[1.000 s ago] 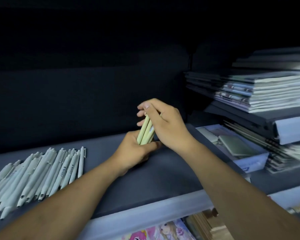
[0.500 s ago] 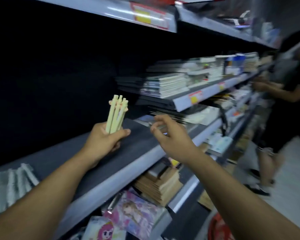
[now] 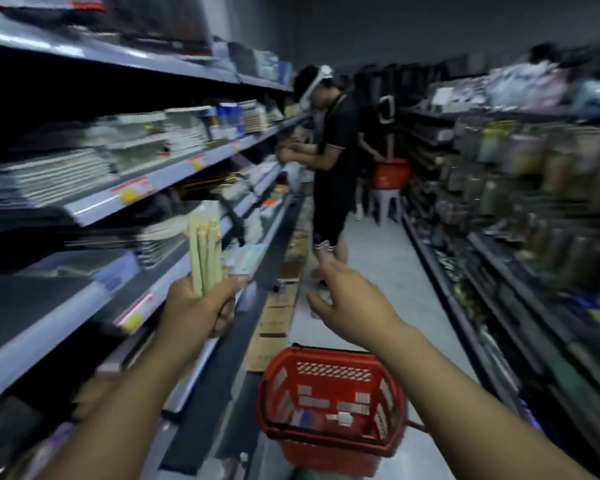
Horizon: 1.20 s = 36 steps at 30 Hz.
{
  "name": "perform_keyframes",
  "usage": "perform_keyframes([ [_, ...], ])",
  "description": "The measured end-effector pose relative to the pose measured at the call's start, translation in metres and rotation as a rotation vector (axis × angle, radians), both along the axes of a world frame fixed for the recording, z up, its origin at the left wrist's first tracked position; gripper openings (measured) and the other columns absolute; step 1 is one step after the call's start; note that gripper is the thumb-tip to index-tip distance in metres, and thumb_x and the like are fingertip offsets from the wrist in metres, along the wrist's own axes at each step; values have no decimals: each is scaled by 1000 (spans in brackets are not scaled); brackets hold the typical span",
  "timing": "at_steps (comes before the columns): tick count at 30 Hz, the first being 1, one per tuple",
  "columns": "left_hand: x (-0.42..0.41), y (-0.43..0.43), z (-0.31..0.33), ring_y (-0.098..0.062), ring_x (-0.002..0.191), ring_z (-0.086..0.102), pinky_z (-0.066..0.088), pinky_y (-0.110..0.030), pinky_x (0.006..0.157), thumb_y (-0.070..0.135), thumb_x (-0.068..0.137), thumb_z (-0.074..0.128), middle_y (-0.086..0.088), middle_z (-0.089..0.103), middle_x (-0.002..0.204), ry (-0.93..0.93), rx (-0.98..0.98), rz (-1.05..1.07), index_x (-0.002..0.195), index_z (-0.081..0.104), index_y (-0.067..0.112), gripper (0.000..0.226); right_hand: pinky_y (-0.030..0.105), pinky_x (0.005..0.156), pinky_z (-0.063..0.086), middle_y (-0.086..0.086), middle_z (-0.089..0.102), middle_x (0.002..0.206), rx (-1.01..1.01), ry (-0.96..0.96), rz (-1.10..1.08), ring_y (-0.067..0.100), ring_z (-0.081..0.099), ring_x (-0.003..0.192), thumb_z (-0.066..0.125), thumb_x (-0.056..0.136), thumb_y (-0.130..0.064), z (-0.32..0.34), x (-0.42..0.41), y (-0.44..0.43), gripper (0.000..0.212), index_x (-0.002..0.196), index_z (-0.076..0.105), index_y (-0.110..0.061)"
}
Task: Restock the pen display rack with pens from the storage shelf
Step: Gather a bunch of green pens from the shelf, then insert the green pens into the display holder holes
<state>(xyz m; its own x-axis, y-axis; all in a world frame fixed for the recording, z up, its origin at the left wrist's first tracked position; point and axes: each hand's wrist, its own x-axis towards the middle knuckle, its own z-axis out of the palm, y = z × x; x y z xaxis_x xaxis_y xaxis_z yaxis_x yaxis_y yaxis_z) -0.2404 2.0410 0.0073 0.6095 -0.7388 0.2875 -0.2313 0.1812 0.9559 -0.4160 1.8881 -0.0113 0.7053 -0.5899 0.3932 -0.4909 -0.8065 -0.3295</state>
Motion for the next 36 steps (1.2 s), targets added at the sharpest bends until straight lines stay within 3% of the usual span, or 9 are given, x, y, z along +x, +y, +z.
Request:
perform_keyframes([
  [3,-70,-72,-25,-18,43,30,24,-26,47,19,91,77,-9,35,51,84,-11,-120,64,47,12,41,41,83,51,3,50,142,44,-10,-104,28,58,116,55,101,-34,-16,-82,-51,43,141,48,-21],
  [6,-148,-145,-51,-16,43,27,21,-31,48,13,94,72,-10,31,52,141,-9,-232,66,43,14,41,44,92,51,1,54,136,79,8,-230,27,56,120,54,101,-41,-34,-169,-113,43,139,48,-23],
  [9,-218,-218,-78,-14,44,26,18,-29,46,9,92,73,-9,29,54,239,-9,-286,75,43,11,34,42,95,49,-2,54,136,109,15,-316,23,54,124,54,100,-41,-51,-251,-175,43,139,48,-24],
  [13,-292,-306,-101,-15,43,27,19,-26,47,10,91,75,-8,31,52,285,43,-351,60,49,25,43,40,93,50,-2,55,132,155,49,-368,22,55,120,56,98,-40,-70,-324,-251,42,136,48,-24],
  [15,-316,-344,-102,-15,43,27,17,-29,49,11,93,73,-9,32,54,299,80,-349,62,48,21,41,41,95,50,-3,55,132,196,43,-371,20,55,121,57,98,-38,-74,-342,-286,41,135,50,-24],
  [22,-334,-482,-123,-17,42,31,25,-22,45,17,94,72,-8,38,52,302,167,-343,65,49,15,37,36,101,46,-6,54,138,280,6,-314,14,52,125,58,99,-36,-105,-345,-416,42,138,51,-23],
  [29,-275,-660,-129,-15,44,31,27,-23,46,23,94,72,-5,36,54,300,173,-329,62,46,17,42,32,85,46,-4,56,126,262,31,-347,17,57,110,58,97,-36,-114,-282,-591,41,136,50,-24],
  [36,-208,-828,-113,-14,46,29,25,-22,46,21,93,74,-1,34,54,303,180,-318,58,45,22,45,34,82,44,-3,54,128,188,139,-354,20,55,114,51,98,-40,-97,-221,-752,37,132,47,-26],
])
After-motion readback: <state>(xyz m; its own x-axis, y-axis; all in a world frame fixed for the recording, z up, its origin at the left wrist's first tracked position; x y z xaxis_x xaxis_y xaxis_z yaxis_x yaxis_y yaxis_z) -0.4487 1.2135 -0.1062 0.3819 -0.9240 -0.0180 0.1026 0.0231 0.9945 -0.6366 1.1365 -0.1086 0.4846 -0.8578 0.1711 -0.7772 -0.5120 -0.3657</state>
